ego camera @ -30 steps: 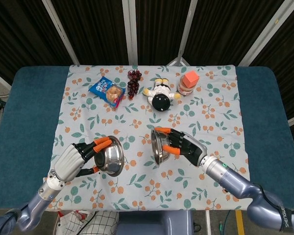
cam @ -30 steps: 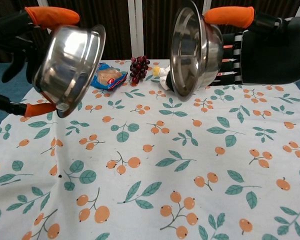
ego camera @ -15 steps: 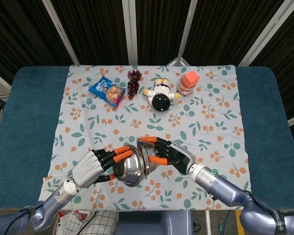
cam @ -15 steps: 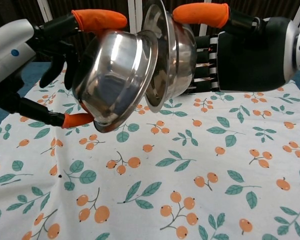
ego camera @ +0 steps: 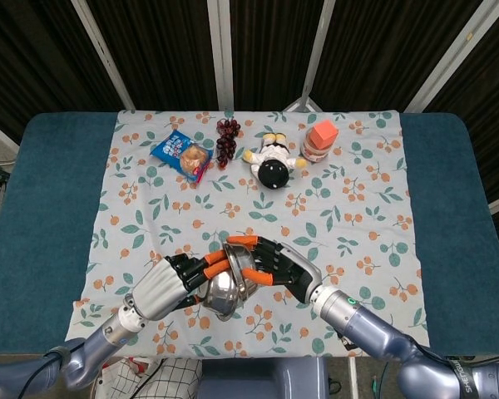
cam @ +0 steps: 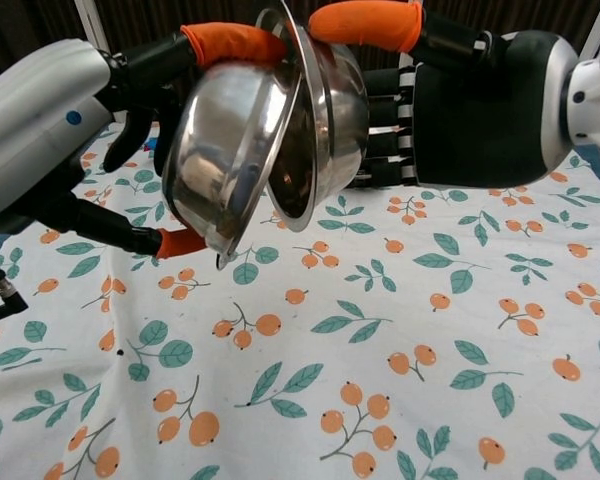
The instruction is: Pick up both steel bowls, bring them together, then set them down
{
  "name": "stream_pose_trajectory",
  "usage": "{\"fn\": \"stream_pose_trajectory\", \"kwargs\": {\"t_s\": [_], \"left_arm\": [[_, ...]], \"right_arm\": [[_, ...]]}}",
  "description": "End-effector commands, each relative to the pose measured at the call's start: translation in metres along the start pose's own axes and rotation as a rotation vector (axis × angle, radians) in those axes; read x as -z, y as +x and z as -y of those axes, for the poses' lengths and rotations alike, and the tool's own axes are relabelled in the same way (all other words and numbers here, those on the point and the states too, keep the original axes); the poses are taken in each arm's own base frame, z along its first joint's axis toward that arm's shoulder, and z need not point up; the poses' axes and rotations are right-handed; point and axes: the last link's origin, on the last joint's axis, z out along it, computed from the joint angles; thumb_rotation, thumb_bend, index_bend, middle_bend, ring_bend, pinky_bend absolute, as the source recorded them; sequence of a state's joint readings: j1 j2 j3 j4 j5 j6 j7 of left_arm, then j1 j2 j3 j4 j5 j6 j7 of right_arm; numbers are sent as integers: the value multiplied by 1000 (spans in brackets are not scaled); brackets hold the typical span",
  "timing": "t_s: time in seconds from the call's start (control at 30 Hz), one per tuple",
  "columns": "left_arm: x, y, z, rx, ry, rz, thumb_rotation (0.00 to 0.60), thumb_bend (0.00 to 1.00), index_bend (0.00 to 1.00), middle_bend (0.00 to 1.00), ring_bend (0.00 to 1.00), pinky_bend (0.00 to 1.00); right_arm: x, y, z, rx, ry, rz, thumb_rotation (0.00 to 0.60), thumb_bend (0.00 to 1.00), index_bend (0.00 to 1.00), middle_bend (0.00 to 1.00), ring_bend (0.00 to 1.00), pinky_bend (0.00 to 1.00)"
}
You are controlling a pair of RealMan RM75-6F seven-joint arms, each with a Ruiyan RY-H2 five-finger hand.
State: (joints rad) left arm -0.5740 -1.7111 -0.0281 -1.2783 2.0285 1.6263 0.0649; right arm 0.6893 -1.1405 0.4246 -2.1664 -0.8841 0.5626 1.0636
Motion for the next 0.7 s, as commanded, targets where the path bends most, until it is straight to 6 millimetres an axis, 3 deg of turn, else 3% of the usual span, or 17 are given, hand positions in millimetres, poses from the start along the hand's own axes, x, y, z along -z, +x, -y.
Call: {"fn": "stream_pose_trajectory", "kwargs": {"t_s": [0.03, 0.43, 0.7], "left_arm": [[2, 2, -1, -2, -8, -4, 600, 634, 544, 694, 631, 789], [12, 16, 0, -55, -40, -25, 600, 634, 547, 695, 631, 789], [7, 20, 6, -127, -51, -28, 600, 634, 549, 694, 631, 789]], "right_arm": [[0, 5, 4, -1, 13, -20, 600, 361, 857, 776, 846, 1000], [1, 37, 17, -6, 46, -102, 600, 361, 851, 776, 846, 1000], [2, 39, 13, -10, 34, -109, 600, 361, 851, 776, 846, 1000]]}}
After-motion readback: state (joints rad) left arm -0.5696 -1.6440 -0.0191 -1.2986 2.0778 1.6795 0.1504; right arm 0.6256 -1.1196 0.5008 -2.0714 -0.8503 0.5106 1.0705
